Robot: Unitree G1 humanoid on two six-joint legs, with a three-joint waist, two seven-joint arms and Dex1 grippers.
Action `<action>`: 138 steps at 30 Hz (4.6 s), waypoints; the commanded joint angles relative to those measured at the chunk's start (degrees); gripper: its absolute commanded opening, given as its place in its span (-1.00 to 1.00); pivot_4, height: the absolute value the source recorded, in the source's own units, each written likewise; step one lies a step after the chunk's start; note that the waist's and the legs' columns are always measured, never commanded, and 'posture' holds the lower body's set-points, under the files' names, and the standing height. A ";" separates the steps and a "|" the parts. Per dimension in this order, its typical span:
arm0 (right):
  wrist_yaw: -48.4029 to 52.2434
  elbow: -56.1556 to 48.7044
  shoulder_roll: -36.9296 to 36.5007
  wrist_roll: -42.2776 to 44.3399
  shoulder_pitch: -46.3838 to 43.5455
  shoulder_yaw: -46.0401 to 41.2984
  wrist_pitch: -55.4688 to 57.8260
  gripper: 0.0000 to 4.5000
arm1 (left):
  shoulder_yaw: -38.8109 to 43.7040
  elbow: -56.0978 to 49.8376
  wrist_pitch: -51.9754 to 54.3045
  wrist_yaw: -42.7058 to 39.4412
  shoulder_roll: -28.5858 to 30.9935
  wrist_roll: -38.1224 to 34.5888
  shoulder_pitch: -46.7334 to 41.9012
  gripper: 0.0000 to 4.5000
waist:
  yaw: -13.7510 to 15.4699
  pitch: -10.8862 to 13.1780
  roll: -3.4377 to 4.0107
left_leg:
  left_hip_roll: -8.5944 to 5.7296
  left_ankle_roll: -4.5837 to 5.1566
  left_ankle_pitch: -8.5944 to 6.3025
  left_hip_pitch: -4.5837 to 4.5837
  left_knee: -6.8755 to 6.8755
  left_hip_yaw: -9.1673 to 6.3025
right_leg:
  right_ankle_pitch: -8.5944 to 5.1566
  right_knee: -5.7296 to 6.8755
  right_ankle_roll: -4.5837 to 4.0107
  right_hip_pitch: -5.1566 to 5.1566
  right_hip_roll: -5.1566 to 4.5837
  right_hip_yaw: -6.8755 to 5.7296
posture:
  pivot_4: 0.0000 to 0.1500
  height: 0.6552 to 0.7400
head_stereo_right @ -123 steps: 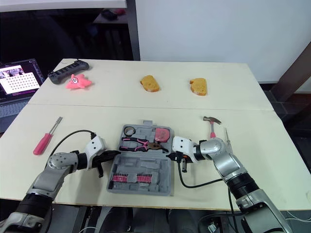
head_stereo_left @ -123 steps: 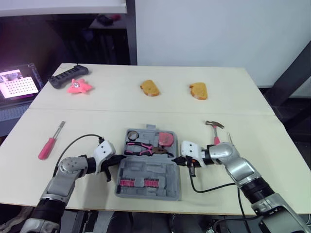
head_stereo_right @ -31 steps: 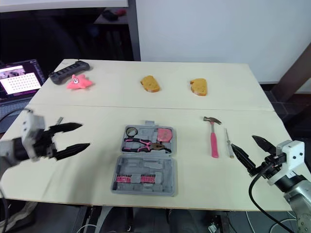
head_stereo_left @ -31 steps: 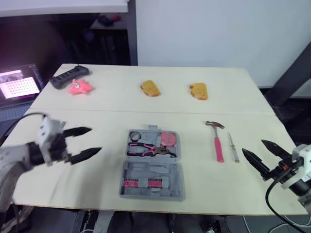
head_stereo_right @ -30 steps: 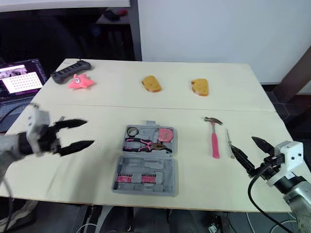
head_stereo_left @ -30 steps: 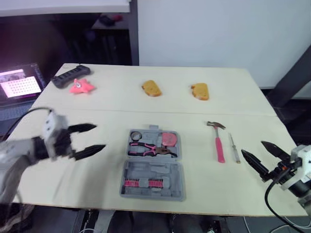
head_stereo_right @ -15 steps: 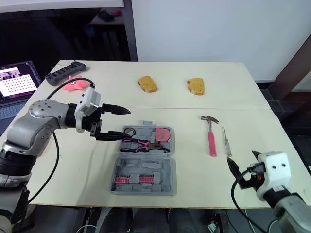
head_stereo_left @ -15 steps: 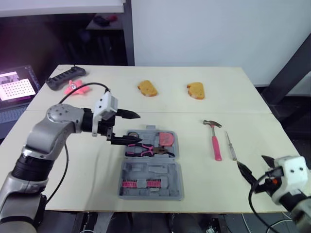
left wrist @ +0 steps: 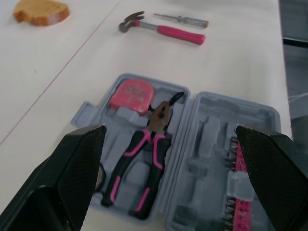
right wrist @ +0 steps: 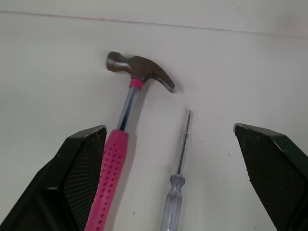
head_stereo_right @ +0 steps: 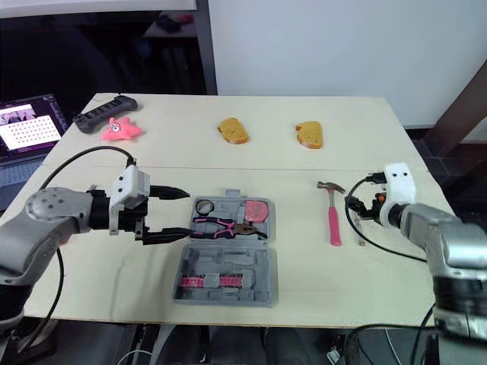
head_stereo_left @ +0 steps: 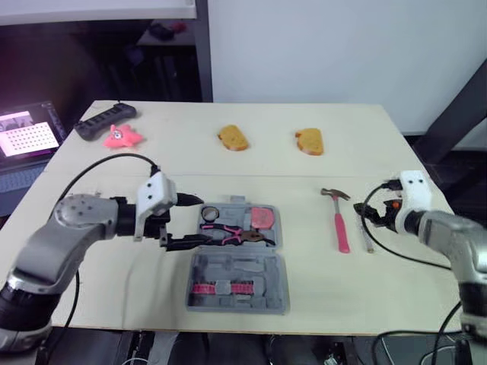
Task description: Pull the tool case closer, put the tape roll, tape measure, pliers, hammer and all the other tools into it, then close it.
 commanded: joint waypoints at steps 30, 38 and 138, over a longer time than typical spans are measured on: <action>3.98 19.76 4.67 -10.42 -8.86 6.05 3.58 -0.61 | 3.82 -5.68 0.61 5.60 0.79 -0.71 2.97 1.00 | -0.32 0.00 -0.02 | 0.00 0.01 -0.01 -0.01 0.03 0.05 | 0.02 -0.01 0.03 -0.03 0.00 0.04 | 1.00 0.41; 5.05 17.06 2.20 -10.23 -11.79 4.03 7.79 -0.99 | 3.54 -4.10 -0.57 5.55 0.54 0.04 1.62 1.00 | -0.30 0.00 -0.01 | -0.01 0.01 -0.01 -0.01 0.02 0.05 | 0.02 -0.01 0.04 -0.03 0.00 0.04 | 1.00 0.41; 59.11 37.07 11.38 -52.23 -31.27 50.43 -98.17 -0.99 | 21.13 -9.68 -10.79 4.09 0.80 -0.99 30.91 1.00 | -2.01 0.30 0.07 | 0.04 0.05 -0.03 0.23 0.07 0.26 | -0.09 0.17 -0.18 0.01 -0.06 0.13 | 1.00 0.41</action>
